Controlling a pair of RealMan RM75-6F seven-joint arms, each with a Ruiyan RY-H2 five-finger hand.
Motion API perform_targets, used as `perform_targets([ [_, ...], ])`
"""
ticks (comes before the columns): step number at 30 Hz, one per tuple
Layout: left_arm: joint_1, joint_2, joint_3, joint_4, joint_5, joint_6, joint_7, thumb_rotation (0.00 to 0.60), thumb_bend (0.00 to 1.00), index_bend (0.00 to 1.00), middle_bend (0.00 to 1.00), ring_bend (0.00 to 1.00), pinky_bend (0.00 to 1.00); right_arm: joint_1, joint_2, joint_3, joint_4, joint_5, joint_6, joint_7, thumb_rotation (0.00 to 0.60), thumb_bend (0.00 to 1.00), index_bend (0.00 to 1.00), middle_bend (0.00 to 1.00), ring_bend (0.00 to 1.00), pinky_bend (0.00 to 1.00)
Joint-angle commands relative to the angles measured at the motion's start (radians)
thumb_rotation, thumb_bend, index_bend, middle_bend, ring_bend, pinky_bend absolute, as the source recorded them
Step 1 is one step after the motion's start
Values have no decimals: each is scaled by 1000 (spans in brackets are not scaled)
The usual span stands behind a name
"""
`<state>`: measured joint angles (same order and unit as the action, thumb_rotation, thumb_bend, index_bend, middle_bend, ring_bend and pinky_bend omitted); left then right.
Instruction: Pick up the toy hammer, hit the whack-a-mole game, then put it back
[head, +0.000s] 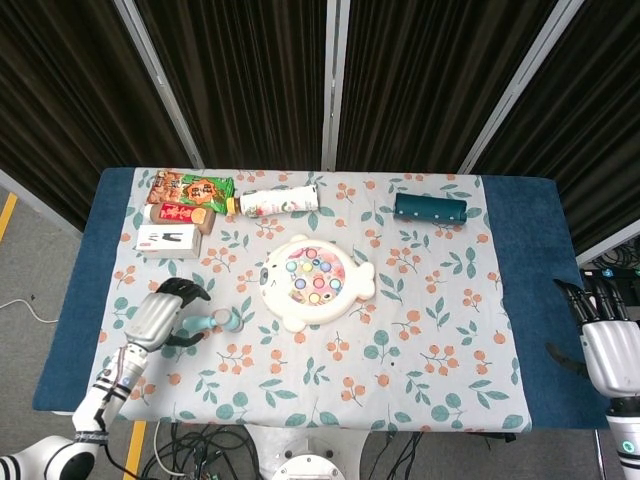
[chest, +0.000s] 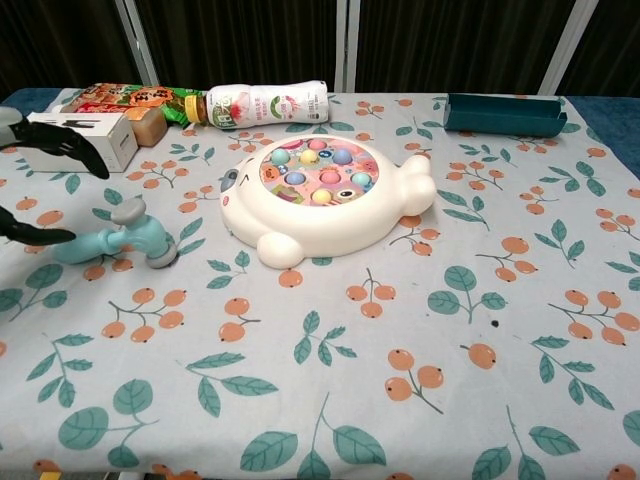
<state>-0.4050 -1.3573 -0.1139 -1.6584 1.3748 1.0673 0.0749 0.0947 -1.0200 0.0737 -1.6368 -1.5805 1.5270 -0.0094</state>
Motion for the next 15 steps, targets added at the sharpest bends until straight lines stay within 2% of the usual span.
perform_targets([
  [1,-13,-37,6,-10,-33,-8,46,600,196,337,282,179,143,2,2,0,-1,0,-3,1,600,67,103,187,28,51],
  [7,-20,-106,1,19,-94,13,129,600,216,385,314,210,175,3,7,-1,-1,2,-6,4,600,67,103,187,28,50],
  [15,-24,-161,0,46,-133,49,206,600,230,387,381,257,234,3,5,-2,4,3,-6,10,600,68,103,190,28,49],
])
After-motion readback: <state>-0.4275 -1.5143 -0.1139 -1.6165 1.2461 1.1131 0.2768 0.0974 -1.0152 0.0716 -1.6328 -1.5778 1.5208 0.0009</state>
